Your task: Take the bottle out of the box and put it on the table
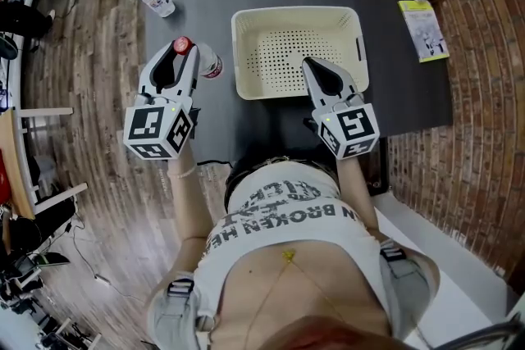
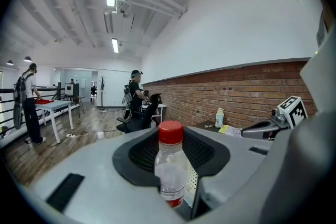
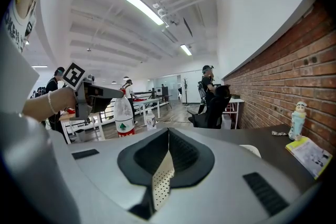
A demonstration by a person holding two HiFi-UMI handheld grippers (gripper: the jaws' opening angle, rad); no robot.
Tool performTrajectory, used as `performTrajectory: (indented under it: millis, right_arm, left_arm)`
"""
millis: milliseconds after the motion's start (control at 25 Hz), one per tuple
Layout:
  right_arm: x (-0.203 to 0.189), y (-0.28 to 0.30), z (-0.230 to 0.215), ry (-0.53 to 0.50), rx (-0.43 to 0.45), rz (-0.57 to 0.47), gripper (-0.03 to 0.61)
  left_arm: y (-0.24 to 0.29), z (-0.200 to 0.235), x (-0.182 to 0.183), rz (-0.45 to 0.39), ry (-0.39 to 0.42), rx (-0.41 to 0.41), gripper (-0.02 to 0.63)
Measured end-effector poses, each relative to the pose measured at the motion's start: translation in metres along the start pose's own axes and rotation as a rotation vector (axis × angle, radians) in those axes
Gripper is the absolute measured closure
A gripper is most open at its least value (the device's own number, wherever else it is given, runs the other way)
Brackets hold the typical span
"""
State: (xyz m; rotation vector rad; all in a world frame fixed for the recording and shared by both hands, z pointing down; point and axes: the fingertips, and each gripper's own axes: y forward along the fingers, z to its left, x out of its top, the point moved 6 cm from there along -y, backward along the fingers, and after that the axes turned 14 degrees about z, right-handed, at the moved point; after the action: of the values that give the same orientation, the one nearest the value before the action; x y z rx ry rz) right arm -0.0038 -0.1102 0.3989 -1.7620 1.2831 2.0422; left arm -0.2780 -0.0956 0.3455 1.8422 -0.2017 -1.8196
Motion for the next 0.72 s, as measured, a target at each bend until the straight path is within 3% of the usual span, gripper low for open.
performTrajectory:
  millis: [360, 720]
  right_arm:
    - [-0.001, 0.002, 0.0, 0.002, 0.0, 0.004, 0.569]
    - [-0.005, 0.0, 0.0, 0.007, -0.01, 0.016, 0.569]
  left_arm:
    - [0.015, 0.006, -0.031, 0.029, -0.014, 0.01, 0.468]
    - [0.042, 0.012, -0.084, 0.119, -0.042, 0.018, 0.468]
